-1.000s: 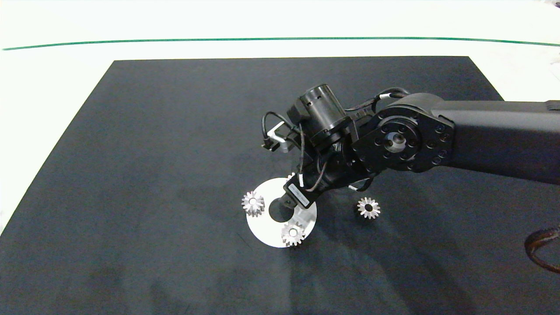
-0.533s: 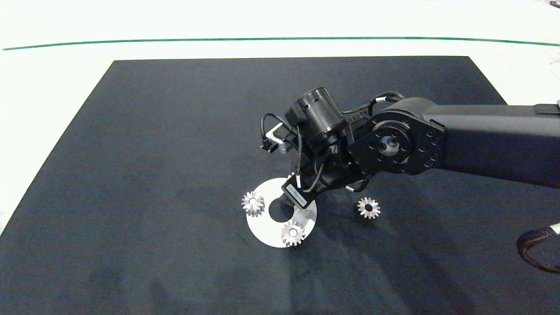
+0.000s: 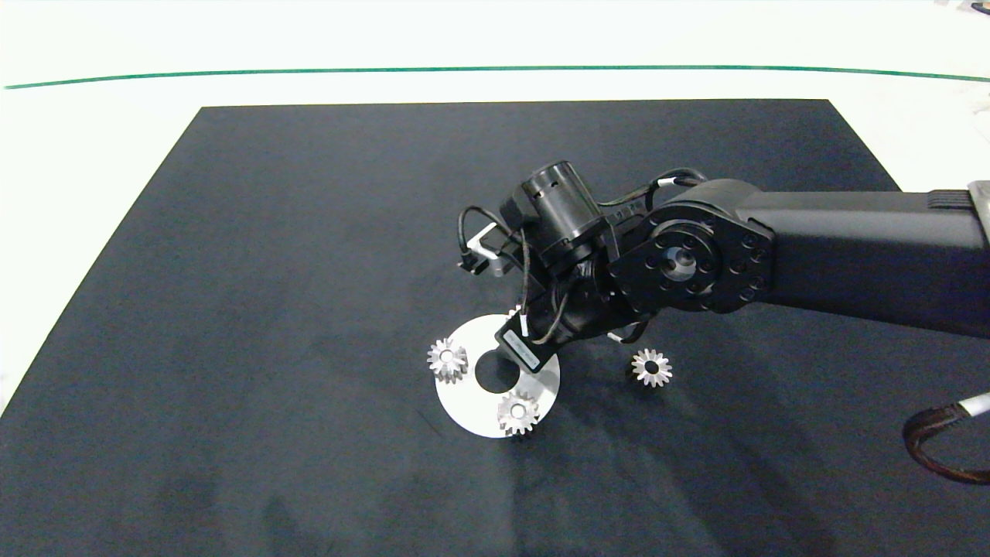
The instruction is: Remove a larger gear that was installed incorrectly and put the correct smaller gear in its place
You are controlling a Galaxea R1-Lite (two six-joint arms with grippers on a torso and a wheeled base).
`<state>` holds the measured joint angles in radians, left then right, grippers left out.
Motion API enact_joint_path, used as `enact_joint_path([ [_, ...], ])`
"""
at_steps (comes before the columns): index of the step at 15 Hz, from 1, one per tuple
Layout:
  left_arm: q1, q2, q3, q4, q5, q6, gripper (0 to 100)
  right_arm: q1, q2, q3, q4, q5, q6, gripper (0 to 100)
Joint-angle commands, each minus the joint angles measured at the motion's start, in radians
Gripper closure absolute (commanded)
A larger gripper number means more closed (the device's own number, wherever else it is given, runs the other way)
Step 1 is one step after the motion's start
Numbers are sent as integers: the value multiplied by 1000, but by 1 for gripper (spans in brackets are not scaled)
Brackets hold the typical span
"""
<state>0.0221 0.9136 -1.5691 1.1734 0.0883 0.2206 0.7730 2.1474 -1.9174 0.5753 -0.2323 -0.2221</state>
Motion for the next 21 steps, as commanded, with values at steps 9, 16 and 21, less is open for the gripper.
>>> enact_joint_path([
  [9,-1,-1,6,6,1,3,0,5,-9,11,-5,-4,-3,60],
  [16,-1,-1,14,6,1,6,0,25,-55,41,-5,-4,-3,63],
  [21,-10,-4,14,6,1,8,0,32,-66,43,-5,-8,-3,63],
])
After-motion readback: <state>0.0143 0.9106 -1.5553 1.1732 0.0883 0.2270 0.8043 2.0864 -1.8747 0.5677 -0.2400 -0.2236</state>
